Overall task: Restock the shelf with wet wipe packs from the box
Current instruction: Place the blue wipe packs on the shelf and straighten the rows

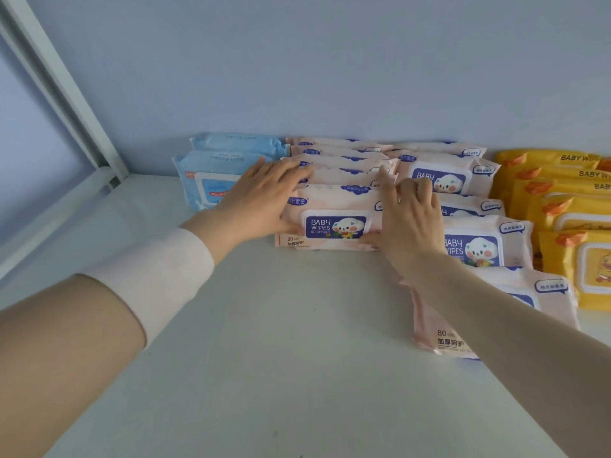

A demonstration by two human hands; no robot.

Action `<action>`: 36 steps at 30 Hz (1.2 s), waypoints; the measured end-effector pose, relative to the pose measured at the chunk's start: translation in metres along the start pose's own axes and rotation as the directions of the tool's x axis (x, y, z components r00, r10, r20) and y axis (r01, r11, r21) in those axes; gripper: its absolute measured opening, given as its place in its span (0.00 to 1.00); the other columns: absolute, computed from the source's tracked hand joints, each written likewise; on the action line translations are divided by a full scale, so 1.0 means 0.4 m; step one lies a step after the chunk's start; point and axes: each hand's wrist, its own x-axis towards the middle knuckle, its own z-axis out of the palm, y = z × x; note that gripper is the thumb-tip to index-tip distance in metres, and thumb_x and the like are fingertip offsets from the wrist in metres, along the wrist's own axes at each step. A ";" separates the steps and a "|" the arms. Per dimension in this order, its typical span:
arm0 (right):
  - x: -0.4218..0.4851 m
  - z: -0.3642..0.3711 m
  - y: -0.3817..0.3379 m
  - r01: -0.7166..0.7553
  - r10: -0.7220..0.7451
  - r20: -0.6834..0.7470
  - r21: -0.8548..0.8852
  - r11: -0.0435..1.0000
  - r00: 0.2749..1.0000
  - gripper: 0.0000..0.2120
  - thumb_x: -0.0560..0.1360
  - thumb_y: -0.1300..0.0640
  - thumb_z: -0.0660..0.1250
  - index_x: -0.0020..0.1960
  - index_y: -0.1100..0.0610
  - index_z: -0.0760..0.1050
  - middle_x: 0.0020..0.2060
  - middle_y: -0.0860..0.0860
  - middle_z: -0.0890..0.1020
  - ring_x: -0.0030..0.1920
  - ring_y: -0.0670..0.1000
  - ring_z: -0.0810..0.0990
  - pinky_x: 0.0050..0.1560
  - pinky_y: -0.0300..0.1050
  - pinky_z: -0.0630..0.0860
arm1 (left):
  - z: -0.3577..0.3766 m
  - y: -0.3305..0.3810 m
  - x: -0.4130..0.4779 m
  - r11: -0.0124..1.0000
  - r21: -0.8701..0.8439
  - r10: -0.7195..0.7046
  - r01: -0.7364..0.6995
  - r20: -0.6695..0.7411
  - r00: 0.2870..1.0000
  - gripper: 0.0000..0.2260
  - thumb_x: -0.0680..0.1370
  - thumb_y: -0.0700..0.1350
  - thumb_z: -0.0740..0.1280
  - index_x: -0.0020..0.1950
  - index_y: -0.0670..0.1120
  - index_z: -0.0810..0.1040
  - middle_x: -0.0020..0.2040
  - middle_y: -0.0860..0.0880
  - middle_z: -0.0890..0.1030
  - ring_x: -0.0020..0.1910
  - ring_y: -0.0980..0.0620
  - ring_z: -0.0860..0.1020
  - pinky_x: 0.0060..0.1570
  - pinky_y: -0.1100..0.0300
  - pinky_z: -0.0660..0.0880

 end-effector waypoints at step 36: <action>0.036 0.010 -0.004 -0.286 0.261 0.270 0.054 0.957 0.927 0.40 0.67 0.34 0.67 0.66 0.63 0.67 0.65 0.59 0.71 0.70 0.61 0.59 0.66 0.53 0.61 | -0.033 -0.010 0.085 0.996 -0.059 -0.047 0.067 0.291 0.956 0.41 0.68 0.55 0.73 0.73 0.40 0.59 0.74 0.42 0.62 0.72 0.43 0.64 0.68 0.50 0.65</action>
